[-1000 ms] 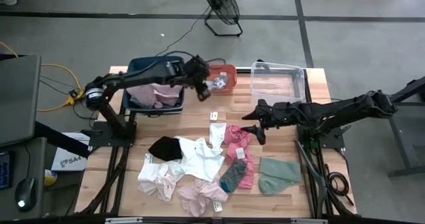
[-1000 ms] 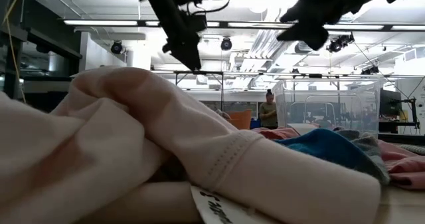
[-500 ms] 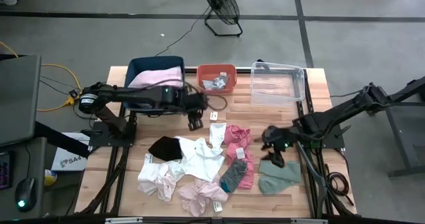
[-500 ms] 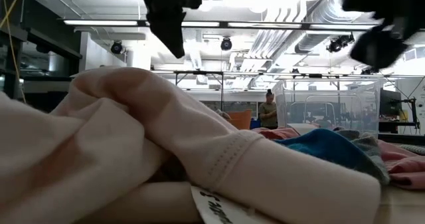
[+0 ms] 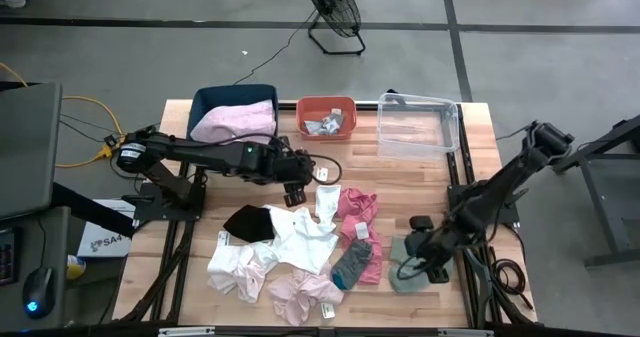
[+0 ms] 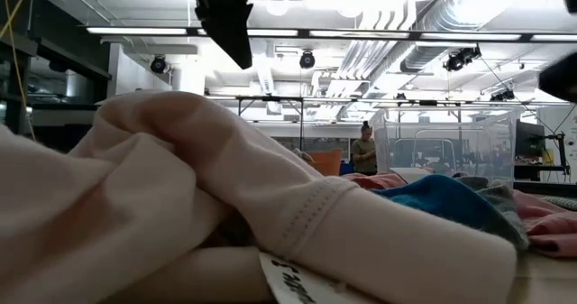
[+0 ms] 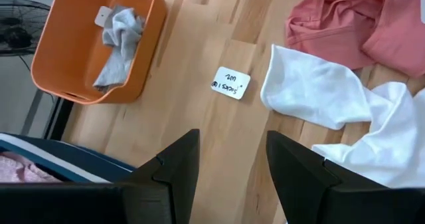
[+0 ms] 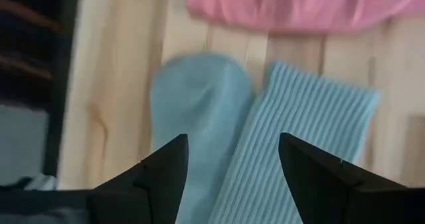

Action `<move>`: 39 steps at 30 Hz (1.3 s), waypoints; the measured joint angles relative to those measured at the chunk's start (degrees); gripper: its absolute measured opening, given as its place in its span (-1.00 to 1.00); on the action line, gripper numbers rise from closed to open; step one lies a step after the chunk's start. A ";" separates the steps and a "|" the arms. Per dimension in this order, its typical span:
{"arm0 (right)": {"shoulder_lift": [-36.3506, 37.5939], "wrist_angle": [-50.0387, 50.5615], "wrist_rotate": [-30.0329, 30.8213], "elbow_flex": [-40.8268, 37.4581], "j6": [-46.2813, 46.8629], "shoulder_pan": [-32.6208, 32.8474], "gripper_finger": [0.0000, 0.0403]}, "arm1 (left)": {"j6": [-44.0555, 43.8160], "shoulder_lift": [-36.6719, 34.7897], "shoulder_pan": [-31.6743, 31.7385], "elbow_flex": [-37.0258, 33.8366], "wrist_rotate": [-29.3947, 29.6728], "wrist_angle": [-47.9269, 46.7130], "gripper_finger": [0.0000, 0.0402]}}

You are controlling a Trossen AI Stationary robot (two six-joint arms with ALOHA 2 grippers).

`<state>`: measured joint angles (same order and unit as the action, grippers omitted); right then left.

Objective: Pick & Place Cloths
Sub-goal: Put the blue and green sock into the orange bin

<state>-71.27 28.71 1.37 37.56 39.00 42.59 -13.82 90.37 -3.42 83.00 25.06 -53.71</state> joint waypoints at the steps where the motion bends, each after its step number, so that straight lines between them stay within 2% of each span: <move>1: -1.32 0.00 -0.17 0.00 0.56 0.53 0.12 | 0.00 0.00 0.00 0.00 0.00 0.02 -0.16; 7: -8.52 -0.26 -0.41 0.00 4.49 3.03 0.12 | 0.00 0.00 0.02 0.00 0.04 0.02 -0.16; 18: -17.64 0.24 2.07 0.79 4.76 4.88 0.08 | -0.46 0.00 0.02 0.00 0.04 0.69 -0.16; 23: -17.92 1.36 3.50 0.78 4.92 4.90 -0.18 | -0.46 0.00 0.02 0.02 0.02 0.83 -0.16; 31: -17.87 2.26 4.32 0.74 6.03 4.72 -0.89 | -0.46 0.00 0.02 0.02 0.02 0.90 -0.16; 36: -14.13 3.49 6.04 1.10 8.70 4.72 -0.96 | -0.44 0.02 0.02 0.02 0.02 1.54 -0.16; 39: -10.18 4.32 11.62 1.85 8.72 4.31 -0.96 | -0.44 0.02 0.02 0.02 0.01 2.20 -0.16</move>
<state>-81.45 33.02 12.99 39.41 47.73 46.90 -14.26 90.39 -3.40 83.02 25.07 -51.51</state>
